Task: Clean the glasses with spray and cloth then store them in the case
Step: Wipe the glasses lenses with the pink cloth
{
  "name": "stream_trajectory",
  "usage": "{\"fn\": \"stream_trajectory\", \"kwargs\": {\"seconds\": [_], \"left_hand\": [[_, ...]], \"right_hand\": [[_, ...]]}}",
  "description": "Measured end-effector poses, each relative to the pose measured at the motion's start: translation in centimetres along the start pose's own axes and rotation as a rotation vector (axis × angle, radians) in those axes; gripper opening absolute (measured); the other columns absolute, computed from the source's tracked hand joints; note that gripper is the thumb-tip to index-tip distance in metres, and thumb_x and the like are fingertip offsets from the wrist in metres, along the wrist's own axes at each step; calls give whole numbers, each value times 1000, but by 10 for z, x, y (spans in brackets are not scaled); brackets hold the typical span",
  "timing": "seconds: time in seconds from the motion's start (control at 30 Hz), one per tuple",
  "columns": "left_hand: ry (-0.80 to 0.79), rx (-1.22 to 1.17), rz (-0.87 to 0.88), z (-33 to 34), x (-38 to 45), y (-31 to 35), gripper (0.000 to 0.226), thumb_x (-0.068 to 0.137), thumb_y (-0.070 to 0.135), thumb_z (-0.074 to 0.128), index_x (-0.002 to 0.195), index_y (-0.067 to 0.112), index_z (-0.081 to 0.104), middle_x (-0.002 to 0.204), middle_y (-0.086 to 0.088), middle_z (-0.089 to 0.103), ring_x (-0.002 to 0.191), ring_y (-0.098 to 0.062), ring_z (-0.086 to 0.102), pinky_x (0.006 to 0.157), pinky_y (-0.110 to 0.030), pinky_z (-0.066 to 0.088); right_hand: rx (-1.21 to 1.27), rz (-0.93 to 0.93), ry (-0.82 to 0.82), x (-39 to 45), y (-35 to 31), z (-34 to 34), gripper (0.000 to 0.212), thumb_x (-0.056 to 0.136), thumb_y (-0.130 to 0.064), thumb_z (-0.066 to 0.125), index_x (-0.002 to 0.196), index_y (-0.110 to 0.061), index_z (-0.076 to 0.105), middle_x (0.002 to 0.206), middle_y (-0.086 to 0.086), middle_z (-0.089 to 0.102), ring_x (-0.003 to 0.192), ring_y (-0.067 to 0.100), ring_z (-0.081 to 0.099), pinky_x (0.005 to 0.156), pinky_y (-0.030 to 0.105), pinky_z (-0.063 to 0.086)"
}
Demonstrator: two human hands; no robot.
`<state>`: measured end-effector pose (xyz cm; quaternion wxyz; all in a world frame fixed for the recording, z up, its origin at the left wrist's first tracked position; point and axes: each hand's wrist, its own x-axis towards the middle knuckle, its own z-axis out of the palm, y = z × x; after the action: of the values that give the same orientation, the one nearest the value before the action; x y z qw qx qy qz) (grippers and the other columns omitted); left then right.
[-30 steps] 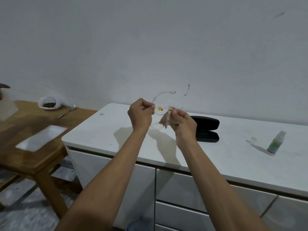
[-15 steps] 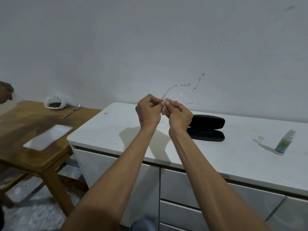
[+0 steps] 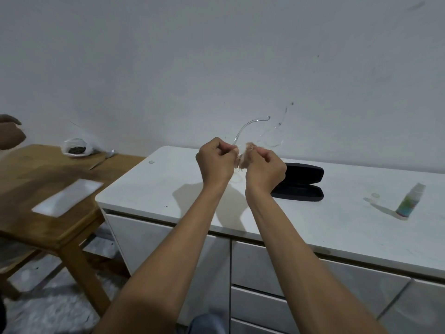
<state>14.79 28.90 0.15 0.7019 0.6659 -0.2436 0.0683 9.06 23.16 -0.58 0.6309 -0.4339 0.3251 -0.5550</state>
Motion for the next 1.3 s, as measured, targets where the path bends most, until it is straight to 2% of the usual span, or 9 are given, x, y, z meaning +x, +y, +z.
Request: {"fn": "stream_trajectory", "kwargs": {"seconds": [0.1, 0.2, 0.4, 0.6, 0.7, 0.83, 1.03, 1.17, 1.3], "left_hand": [[-9, -10, 20, 8, -6, 6, 14, 78, -2, 77, 72, 1, 65, 73, -5, 77, 69, -20, 76, 70, -35, 63], [0, -10, 43, 14, -12, 11, 15, 79, -3, 77, 72, -1, 64, 73, -6, 76, 67, -17, 75, 67, -30, 62], [29, 9, 44, 7, 0, 8, 16, 77, 0, 79, 70, 2, 64, 71, -10, 75, 69, -27, 74, 66, -38, 61], [-1, -10, -35, -5, 14, 3, 17, 75, -10, 73, 68, 5, 67, 74, -11, 77, 71, -30, 75, 70, -45, 63], [-49, 13, -21, -11, 15, -3, 13, 73, -8, 77, 71, -1, 66, 75, -12, 77, 64, -27, 72, 73, -46, 63], [-43, 32, 19, -10, 13, -6, 20, 76, -5, 78, 67, 7, 65, 75, -10, 77, 61, -20, 71, 74, -45, 62], [-49, 36, 77, 4, 2, -2, 18, 78, -2, 78, 70, 4, 63, 76, -4, 77, 71, -19, 76, 73, -41, 63], [-44, 22, 89, 8, 1, 1, 16, 78, -3, 78, 72, 1, 63, 76, -7, 77, 71, -21, 75, 71, -37, 63], [-50, 53, 111, -1, 10, 1, 14, 77, -3, 77, 74, -1, 64, 76, -11, 77, 72, -25, 75, 67, -30, 59]], "right_hand": [[211, 67, 91, -1, -2, 12, 5, 83, -1, 78, 81, -6, 76, 88, 10, 80, 84, 21, 78, 62, 16, 55], [355, 124, 62, 4, -6, 18, 12, 81, 6, 76, 83, -6, 78, 92, 4, 81, 96, 24, 78, 72, 31, 63], [119, 129, -335, 19, -12, 1, 14, 84, 11, 71, 90, 0, 77, 100, 15, 78, 86, 25, 76, 75, 31, 64], [-37, 151, -575, 27, -15, -18, 8, 82, 10, 76, 84, 2, 74, 82, 14, 76, 74, 26, 75, 74, 33, 64], [-115, 142, -553, 25, -11, -22, 7, 80, 8, 76, 80, 1, 76, 77, 16, 75, 69, 29, 75, 74, 37, 64], [-97, 101, -264, 19, 1, -13, 10, 71, -3, 78, 67, -12, 79, 74, 8, 78, 75, 35, 77, 77, 44, 64], [178, 93, 46, 4, 1, 11, 16, 79, 5, 73, 77, -10, 75, 79, -3, 76, 77, 11, 73, 71, 23, 56], [219, 119, -82, 8, 2, 14, 20, 79, 7, 75, 74, -12, 76, 86, 1, 79, 91, 22, 77, 80, 35, 64], [109, 142, -367, 20, -6, 0, 14, 82, 10, 73, 81, -4, 75, 88, 11, 76, 76, 22, 74, 76, 32, 64]]}}
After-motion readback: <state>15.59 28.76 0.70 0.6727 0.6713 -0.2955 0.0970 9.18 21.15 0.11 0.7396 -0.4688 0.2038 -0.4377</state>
